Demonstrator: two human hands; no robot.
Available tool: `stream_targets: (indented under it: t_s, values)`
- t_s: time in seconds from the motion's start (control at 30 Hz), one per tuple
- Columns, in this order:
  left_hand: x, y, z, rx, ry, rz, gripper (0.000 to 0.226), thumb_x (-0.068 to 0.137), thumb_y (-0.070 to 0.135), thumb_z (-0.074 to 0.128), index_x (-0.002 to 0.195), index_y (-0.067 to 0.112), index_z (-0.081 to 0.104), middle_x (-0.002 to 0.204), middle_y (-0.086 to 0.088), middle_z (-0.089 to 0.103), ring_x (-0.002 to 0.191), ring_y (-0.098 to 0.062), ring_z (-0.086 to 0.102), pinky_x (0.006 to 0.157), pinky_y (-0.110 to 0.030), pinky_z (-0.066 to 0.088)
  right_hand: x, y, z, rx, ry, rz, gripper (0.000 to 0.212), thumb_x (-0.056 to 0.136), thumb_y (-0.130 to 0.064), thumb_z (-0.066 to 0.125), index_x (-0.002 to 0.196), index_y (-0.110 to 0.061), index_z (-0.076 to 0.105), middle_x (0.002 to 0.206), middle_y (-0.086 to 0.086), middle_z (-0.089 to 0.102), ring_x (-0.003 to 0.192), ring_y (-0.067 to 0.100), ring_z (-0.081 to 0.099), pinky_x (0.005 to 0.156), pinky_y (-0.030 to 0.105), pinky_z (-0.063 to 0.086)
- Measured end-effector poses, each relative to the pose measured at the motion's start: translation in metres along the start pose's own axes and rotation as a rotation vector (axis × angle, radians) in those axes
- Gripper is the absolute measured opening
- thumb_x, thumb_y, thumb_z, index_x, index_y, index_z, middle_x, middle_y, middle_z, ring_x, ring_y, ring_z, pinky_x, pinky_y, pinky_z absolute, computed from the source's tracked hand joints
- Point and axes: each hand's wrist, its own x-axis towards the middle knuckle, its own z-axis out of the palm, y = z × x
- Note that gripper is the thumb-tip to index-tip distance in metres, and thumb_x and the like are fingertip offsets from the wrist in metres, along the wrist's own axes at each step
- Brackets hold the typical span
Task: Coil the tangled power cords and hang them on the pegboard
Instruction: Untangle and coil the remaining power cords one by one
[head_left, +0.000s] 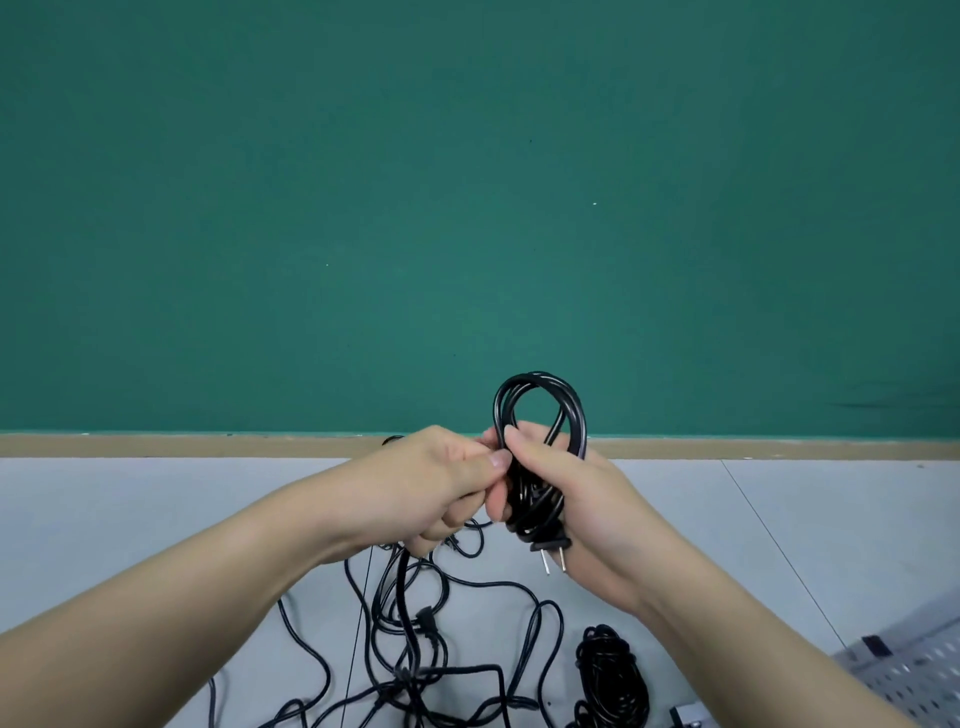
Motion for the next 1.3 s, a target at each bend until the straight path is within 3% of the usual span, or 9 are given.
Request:
stream_targets:
  t_s: [0.27,0.47,0.7,0.8,0.9,0.97,1.03,1.1,1.3]
  values:
    - [-0.002,0.008,-0.002,0.083,-0.017,-0.027,0.059,0.102,0.056,0.044,0.073,0.009,0.065,0.055,0.002,0.022,0.047,-0.016,0.018,0.048,-0.025,0.026,0.001,-0.022,-0.002,0.442,-0.081,0.018,0.015,0.092,-0.023,0.06,0.093,-0.01,0.065,0.083,0.004,0.066,0.087,0.024,0.07,0.09,0.035,0.058]
    - [-0.008,0.009,-0.025,0.225,0.012,-0.046,0.051,0.101,0.054,0.051,0.073,0.013,0.063,0.053,0.005,0.03,0.048,-0.015,0.027,0.055,-0.026,0.036,0.004,-0.044,-0.035,0.735,0.081,-0.079,0.012,0.1,-0.017,0.056,0.092,-0.008,0.055,0.073,-0.001,0.042,0.059,0.011,0.038,0.06,0.03,0.055]
    - [-0.024,0.021,-0.05,0.423,0.08,0.062,0.048,0.095,0.055,0.061,0.069,0.015,0.059,0.057,-0.001,0.033,0.057,-0.021,0.027,0.055,-0.03,0.024,0.014,-0.044,-0.053,0.423,0.31,-0.147,0.019,0.099,-0.027,0.063,0.1,-0.009,0.059,0.071,-0.001,0.05,0.054,0.013,0.045,0.058,0.025,0.047]
    - [-0.028,0.03,-0.046,0.361,0.166,0.202,0.042,0.094,0.046,0.062,0.067,0.015,0.061,0.05,0.013,0.037,0.05,-0.012,0.028,0.05,-0.017,0.023,0.015,-0.033,-0.042,0.281,0.22,-0.114,0.041,0.085,-0.035,0.074,0.111,-0.007,0.06,0.074,0.0,0.052,0.056,0.012,0.044,0.055,0.023,0.046]
    - [-0.027,0.032,-0.044,0.299,0.235,0.277,0.044,0.088,0.053,0.062,0.069,0.014,0.065,0.053,0.005,0.034,0.057,-0.026,0.024,0.053,-0.03,0.017,0.013,-0.019,-0.027,0.123,0.066,-0.038,0.065,0.069,-0.05,0.087,0.112,-0.007,0.063,0.074,-0.001,0.051,0.056,0.01,0.043,0.056,0.022,0.044]
    - [-0.025,0.029,-0.041,0.281,0.233,0.304,0.043,0.088,0.052,0.064,0.072,0.013,0.069,0.056,0.0,0.037,0.059,-0.025,0.026,0.054,-0.032,0.021,0.009,-0.012,-0.015,-0.107,-0.064,-0.04,0.053,0.062,-0.056,0.093,0.094,-0.021,0.071,0.068,-0.005,0.051,0.055,0.009,0.045,0.055,0.019,0.04]
    - [-0.022,0.026,-0.036,0.268,0.185,0.312,0.038,0.092,0.048,0.066,0.076,0.014,0.073,0.063,-0.01,0.053,0.062,-0.021,0.039,0.06,-0.034,0.034,0.001,-0.009,0.001,-0.312,-0.181,-0.064,0.019,0.072,-0.04,0.087,0.076,-0.032,0.071,0.063,-0.012,0.055,0.056,0.006,0.05,0.054,0.016,0.041]
    - [-0.02,0.023,-0.031,0.29,0.153,0.29,0.034,0.095,0.043,0.068,0.077,0.015,0.075,0.072,-0.009,0.067,0.067,-0.015,0.051,0.067,-0.036,0.043,-0.002,-0.004,0.011,-0.382,-0.243,-0.029,0.02,0.082,-0.018,0.084,0.084,-0.028,0.066,0.066,-0.015,0.058,0.057,0.001,0.054,0.056,0.014,0.043]
    - [-0.022,0.02,-0.026,0.33,0.398,0.191,0.069,0.069,0.068,0.072,0.058,0.009,0.037,0.056,-0.001,0.022,0.052,-0.016,0.018,0.046,-0.026,0.016,0.0,0.001,0.005,-0.109,-0.301,0.181,0.027,0.069,0.001,0.058,0.095,-0.006,0.063,0.07,0.0,0.053,0.056,0.012,0.042,0.052,0.024,0.039]
